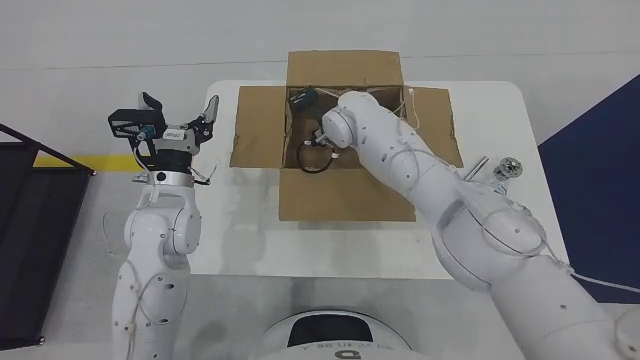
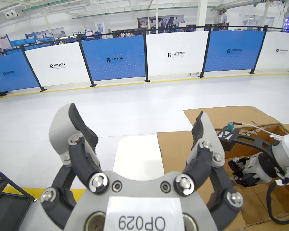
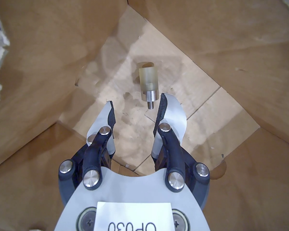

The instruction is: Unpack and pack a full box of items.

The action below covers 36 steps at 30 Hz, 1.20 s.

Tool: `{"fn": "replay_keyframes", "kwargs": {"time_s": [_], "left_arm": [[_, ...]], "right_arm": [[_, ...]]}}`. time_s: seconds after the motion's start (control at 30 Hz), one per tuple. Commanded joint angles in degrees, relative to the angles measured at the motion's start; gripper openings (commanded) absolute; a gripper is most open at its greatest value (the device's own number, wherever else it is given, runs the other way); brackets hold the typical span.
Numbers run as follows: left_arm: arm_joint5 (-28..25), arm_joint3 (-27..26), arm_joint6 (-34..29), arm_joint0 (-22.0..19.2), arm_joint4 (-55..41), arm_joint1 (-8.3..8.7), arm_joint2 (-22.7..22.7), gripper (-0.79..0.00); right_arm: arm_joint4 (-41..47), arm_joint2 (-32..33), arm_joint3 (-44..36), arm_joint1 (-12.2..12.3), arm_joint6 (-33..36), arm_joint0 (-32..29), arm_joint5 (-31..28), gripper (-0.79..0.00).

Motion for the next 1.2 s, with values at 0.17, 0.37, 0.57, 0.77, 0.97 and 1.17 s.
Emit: {"fn": "replay_keyframes", "kwargs": {"time_s": [0.17,0.37,0.57,0.77,0.97,1.17], "left_arm": [[0.00,0.00,0.00,0.00,0.00,0.00,0.00,0.000],[0.00,0.00,0.00,0.00,0.00,0.00,0.00,0.000],[0.00,0.00,0.00,0.00,0.00,0.00,0.00,0.000],[0.00,0.00,0.00,0.00,0.00,0.00,0.00,0.000],[0.00,0.00,0.00,0.00,0.00,0.00,0.00,0.000],[0.00,0.00,0.00,0.00,0.00,0.00,0.00,0.000]], "right_arm": [[0.68,-1.10,9.36,-4.27,-2.01,1.40,-2.92,-0.403],[1.02,-1.21,14.45,-6.95,-4.34,2.25,-4.85,-0.413],[1.11,-1.03,18.17,-8.99,-5.17,2.92,-3.90,-0.431],[1.09,-0.63,20.87,-10.13,-4.81,3.45,-2.58,-0.422],[0.59,-0.53,21.38,-10.64,-3.50,3.87,-3.45,-0.243],[3.07,1.06,22.04,-10.46,-5.26,4.94,-5.70,0.000]]}}
